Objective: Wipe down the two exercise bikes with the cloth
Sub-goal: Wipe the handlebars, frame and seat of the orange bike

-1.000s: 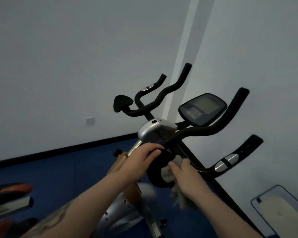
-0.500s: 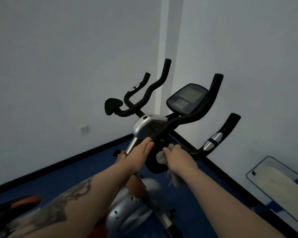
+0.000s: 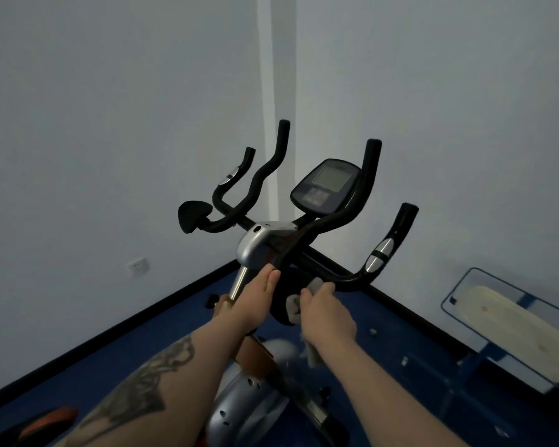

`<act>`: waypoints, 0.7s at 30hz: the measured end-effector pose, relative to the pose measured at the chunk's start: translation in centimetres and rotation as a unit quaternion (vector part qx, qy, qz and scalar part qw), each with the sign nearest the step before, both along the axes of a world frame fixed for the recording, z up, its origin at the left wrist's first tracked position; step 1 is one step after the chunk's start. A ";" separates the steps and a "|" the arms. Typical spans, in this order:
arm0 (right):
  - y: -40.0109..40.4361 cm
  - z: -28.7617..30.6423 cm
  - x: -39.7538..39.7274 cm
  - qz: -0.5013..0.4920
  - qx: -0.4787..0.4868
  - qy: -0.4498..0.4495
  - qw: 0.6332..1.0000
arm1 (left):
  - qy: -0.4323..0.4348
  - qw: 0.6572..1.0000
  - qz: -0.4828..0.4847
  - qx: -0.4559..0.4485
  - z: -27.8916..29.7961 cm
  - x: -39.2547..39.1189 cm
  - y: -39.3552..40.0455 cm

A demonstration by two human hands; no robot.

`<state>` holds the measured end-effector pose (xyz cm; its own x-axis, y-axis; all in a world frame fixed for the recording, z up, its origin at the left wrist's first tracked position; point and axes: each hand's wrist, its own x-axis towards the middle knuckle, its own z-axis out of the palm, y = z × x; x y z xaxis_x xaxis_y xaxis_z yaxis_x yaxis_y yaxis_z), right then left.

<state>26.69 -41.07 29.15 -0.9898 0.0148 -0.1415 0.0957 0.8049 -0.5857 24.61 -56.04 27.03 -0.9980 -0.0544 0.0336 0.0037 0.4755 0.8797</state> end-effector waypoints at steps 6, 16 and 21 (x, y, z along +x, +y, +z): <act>0.3 1.6 -1.8 -0.009 0.006 -0.070 0.997 | -0.008 0.999 -0.039 0.008 0.1 -0.3 -0.5; -1.9 1.2 1.0 -0.123 0.037 -0.051 0.990 | 0.010 0.995 -0.089 0.039 -0.8 -0.9 -1.3; -4.2 -0.1 3.7 -0.182 0.008 0.013 0.983 | 0.021 0.993 -0.109 0.038 -1.2 -0.9 -1.5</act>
<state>30.43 -45.27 29.04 -0.9217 0.3709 -0.1134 0.3647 0.7291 -0.5791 23.68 -57.54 25.85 -0.9840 0.1591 0.0797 0.1369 0.3909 0.9102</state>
